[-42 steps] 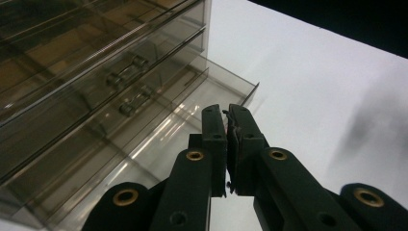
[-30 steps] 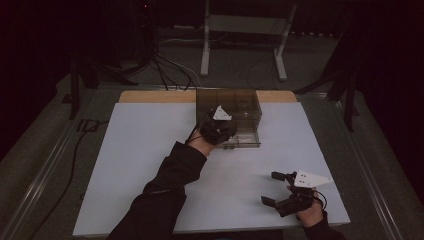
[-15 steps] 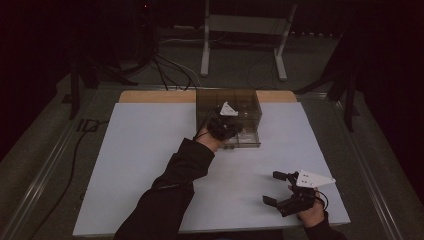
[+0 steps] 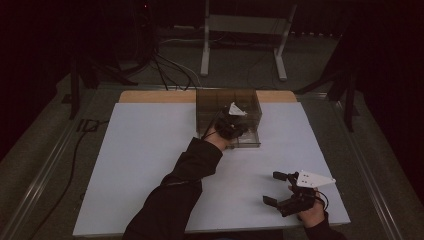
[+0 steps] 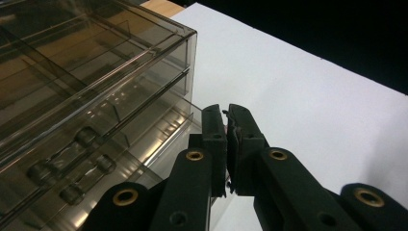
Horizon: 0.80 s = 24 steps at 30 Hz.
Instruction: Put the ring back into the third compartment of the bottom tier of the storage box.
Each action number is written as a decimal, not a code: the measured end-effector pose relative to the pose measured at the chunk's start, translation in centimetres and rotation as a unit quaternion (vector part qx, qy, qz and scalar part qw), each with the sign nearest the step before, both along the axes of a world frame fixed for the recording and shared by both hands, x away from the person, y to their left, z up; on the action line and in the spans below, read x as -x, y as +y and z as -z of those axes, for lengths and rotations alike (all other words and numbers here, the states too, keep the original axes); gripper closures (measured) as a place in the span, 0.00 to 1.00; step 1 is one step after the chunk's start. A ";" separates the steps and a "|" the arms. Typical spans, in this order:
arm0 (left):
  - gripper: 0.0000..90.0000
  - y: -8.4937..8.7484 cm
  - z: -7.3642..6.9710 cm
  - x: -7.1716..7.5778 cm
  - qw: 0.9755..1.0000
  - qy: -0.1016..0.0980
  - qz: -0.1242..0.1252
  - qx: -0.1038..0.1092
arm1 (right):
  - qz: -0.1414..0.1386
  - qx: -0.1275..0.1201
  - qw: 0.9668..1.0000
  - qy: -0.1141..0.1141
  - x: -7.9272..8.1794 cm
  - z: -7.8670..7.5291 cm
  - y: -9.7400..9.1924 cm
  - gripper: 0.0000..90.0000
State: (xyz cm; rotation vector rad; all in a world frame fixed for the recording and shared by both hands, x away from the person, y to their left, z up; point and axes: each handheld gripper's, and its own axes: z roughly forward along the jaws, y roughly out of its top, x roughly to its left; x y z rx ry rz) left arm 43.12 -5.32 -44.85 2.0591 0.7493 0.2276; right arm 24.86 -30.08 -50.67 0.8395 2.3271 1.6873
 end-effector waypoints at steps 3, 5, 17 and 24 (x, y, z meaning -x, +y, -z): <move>0.98 -0.3 0.1 -0.3 1.000 0.005 0.000 0.001 | -0.001 0.000 1.000 -0.001 0.0 0.0 0.0 0.00; 0.98 -0.6 0.2 -0.4 1.000 0.002 -0.001 -0.004 | -0.002 -0.002 1.000 -0.001 0.1 -0.1 0.0 0.00; 0.98 -2.0 0.9 -1.3 1.000 0.004 -0.014 -0.025 | -0.001 -0.005 1.000 -0.003 0.2 -0.1 -0.1 0.00; 0.81 -2.2 1.1 -1.1 0.999 -0.013 -0.015 -0.026 | -0.004 -0.003 1.000 -0.002 0.2 -0.1 -0.1 0.00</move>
